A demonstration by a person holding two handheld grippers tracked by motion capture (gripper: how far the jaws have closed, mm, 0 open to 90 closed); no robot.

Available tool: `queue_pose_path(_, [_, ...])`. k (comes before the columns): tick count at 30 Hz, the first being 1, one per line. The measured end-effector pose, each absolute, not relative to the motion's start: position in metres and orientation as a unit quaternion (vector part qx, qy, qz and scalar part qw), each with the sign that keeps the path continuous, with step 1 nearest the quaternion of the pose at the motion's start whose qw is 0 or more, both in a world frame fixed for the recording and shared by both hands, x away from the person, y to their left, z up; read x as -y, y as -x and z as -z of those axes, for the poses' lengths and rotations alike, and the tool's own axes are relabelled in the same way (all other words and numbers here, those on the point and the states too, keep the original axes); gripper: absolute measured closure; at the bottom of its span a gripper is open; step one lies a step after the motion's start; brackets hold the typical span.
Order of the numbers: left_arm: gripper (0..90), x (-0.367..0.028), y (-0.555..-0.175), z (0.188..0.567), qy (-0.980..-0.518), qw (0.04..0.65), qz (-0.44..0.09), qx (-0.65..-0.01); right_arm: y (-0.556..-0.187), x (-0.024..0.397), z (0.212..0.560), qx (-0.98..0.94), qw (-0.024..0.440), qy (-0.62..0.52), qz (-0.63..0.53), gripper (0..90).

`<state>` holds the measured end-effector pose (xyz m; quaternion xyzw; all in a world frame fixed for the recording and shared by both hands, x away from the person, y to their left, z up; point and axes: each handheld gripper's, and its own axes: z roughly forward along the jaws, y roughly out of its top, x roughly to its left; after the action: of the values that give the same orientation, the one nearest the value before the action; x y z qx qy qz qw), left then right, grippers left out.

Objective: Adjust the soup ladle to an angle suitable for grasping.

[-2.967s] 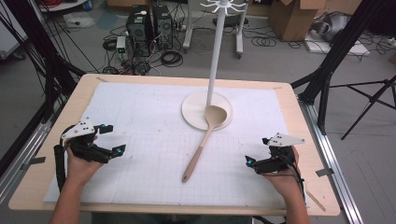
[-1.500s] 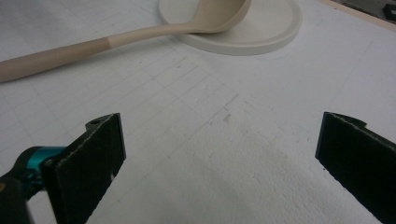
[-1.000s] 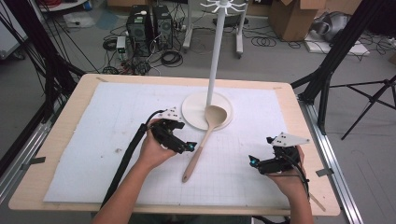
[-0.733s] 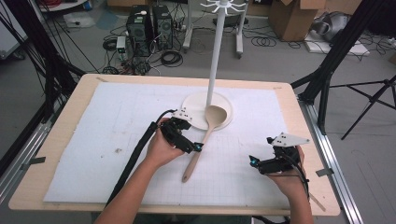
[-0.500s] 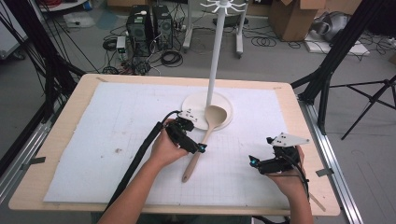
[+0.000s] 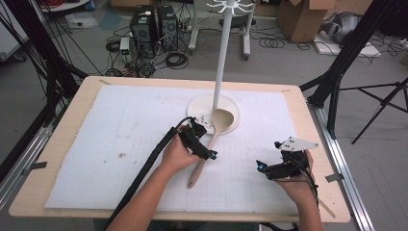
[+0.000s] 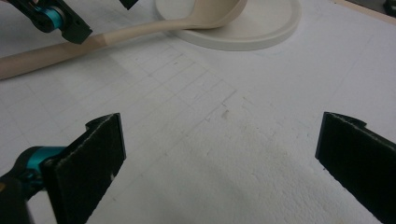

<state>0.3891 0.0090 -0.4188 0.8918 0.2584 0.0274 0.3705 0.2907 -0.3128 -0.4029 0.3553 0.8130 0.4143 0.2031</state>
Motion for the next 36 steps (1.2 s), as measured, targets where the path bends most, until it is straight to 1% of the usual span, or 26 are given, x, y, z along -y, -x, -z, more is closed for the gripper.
queue_pose_path(4, [3.0, -0.009, -0.39, 0.42, -0.894, 0.361, -0.033, -0.263, -0.291, 0.312, 0.403, -0.814, 0.203, -0.353, -0.414, 0.2])
queue_pose_path(7, [10.3, -0.008, -0.389, 0.421, -0.897, 0.354, -0.032, -0.264, -0.291, 0.312, 0.404, -0.815, 0.202, -0.354, -0.411, 0.3])
queue_pose_path(13, [12.7, -0.004, -0.389, 0.424, -0.898, 0.349, -0.027, -0.266, -0.291, 0.312, 0.404, -0.816, 0.202, -0.353, -0.411, 0.2])
queue_pose_path(14, [16.9, -0.004, -0.389, 0.425, -0.9, 0.346, -0.025, -0.265, -0.291, 0.311, 0.404, -0.816, 0.201, -0.353, -0.41, 0.2])
queue_pose_path(16, [21.4, -0.003, -0.389, 0.426, -0.902, 0.342, -0.025, -0.262, -0.291, 0.311, 0.404, -0.817, 0.201, -0.354, -0.409, 0.2])
queue_pose_path(17, [21.4, -0.002, -0.389, 0.426, -0.904, 0.339, -0.022, -0.258, -0.291, 0.311, 0.404, -0.817, 0.201, -0.354, -0.409, 0.2])
queue_pose_path(18, [26.6, -0.001, -0.388, 0.428, -0.906, 0.334, -0.02, -0.258, -0.292, 0.311, 0.404, -0.817, 0.201, -0.355, -0.408, 0.2])
queue_pose_path(21, [30.4, -0.002, -0.388, 0.427, -0.906, 0.333, -0.02, -0.26, -0.292, 0.31, 0.405, -0.819, 0.201, -0.353, -0.406, 0.2])
queue_pose_path(24, [38.8, -0.002, -0.389, 0.426, -0.905, 0.337, -0.011, -0.26, -0.292, 0.31, 0.405, -0.819, 0.201, -0.353, -0.404, 0.2])
queue_pose_path(29, [46.6, 0.0, -0.386, 0.425, -0.907, 0.333, -0.013, -0.259, -0.292, 0.309, 0.405, -0.82, 0.202, -0.354, -0.403, 0.2])
queue_pose_path(34, [55.4, 0.001, -0.384, 0.424, -0.913, 0.321, -0.029, -0.249, -0.292, 0.309, 0.405, -0.82, 0.202, -0.353, -0.403, 0.2])
queue_pose_path(36, [56.2, 0.002, -0.384, 0.423, -0.915, 0.317, -0.03, -0.249, -0.292, 0.309, 0.405, -0.82, 0.202, -0.354, -0.403, 0.2])
